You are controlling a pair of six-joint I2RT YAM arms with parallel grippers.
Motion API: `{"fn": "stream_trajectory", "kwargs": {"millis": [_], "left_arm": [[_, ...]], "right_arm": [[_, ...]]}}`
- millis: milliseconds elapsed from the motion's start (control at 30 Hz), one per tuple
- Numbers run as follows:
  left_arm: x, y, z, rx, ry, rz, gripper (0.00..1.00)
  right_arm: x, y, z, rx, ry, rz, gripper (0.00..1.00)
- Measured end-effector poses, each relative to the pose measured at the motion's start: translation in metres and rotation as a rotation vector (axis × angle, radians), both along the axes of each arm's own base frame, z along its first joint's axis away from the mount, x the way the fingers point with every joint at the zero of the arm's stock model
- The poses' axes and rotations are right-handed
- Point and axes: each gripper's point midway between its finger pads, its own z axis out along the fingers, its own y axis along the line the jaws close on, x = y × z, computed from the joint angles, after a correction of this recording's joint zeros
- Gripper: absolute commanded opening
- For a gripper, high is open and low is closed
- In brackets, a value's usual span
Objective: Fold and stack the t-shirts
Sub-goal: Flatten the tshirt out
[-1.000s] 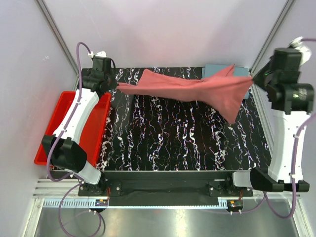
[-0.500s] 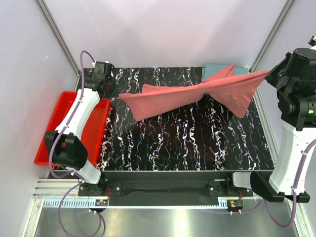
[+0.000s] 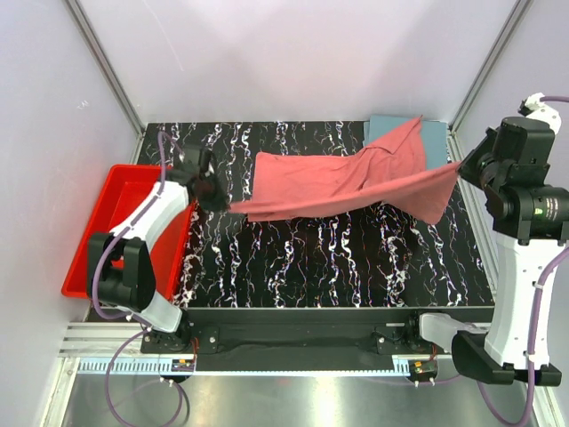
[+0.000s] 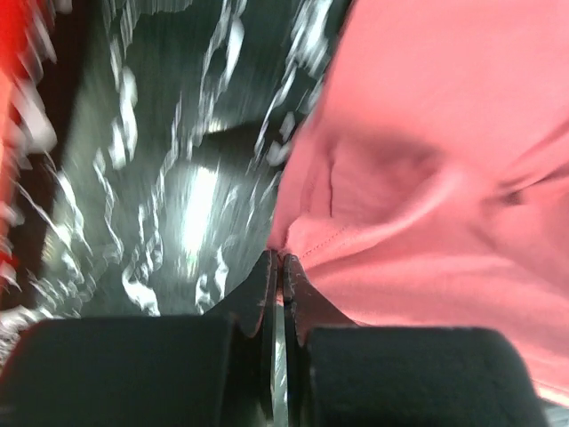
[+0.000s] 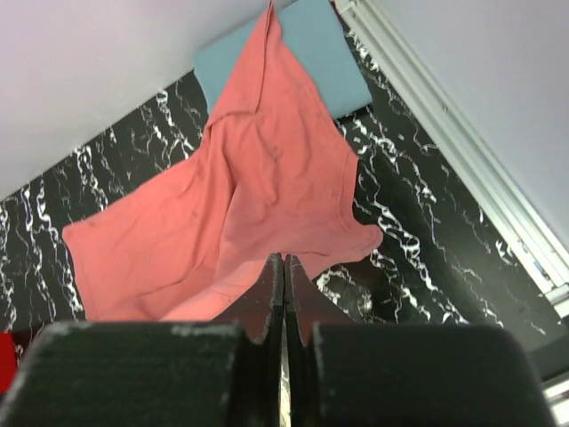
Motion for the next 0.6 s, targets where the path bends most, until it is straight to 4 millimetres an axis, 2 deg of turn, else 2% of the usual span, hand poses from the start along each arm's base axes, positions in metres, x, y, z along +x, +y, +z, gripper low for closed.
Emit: {"fn": "stream_trajectory", "kwargs": {"millis": [100,133,167,200,233,267,300,367,400,500,600], "left_arm": [[-0.028,-0.006,-0.041,-0.017,0.105,0.015,0.02],[-0.039,-0.007,-0.055,-0.024,0.147,0.03,0.1],[-0.041,-0.007,-0.058,-0.028,0.156,0.035,0.1],[-0.045,-0.007,-0.064,-0.031,0.174,0.047,0.23],[-0.047,-0.008,-0.068,-0.031,0.185,0.057,0.3],[-0.047,-0.008,-0.068,-0.028,0.184,0.063,0.34],[-0.045,-0.009,-0.068,-0.027,0.176,0.075,0.45],[-0.041,-0.012,-0.067,-0.037,0.164,0.098,0.58],[-0.041,-0.013,-0.067,-0.038,0.167,0.116,0.61],[-0.044,-0.014,-0.067,-0.039,0.184,0.161,0.65],[-0.049,-0.015,-0.057,-0.068,0.177,0.208,0.6]], "right_arm": [[-0.006,0.003,-0.01,0.01,0.015,0.013,0.0],[-0.008,0.004,-0.011,0.013,0.016,0.018,0.0],[-0.009,0.005,-0.012,0.016,0.016,0.023,0.0],[-0.011,0.006,-0.012,0.019,0.014,0.029,0.0],[-0.012,0.007,-0.012,0.021,0.012,0.032,0.0],[-0.012,0.007,-0.012,0.021,0.011,0.032,0.0],[-0.013,0.007,-0.011,0.021,0.009,0.033,0.0],[-0.014,0.007,-0.011,0.021,0.007,0.034,0.0],[-0.013,0.008,-0.011,0.024,0.006,0.037,0.0],[-0.013,0.011,-0.012,0.033,0.009,0.051,0.0],[-0.014,0.012,-0.013,0.036,0.016,0.055,0.0]]}}
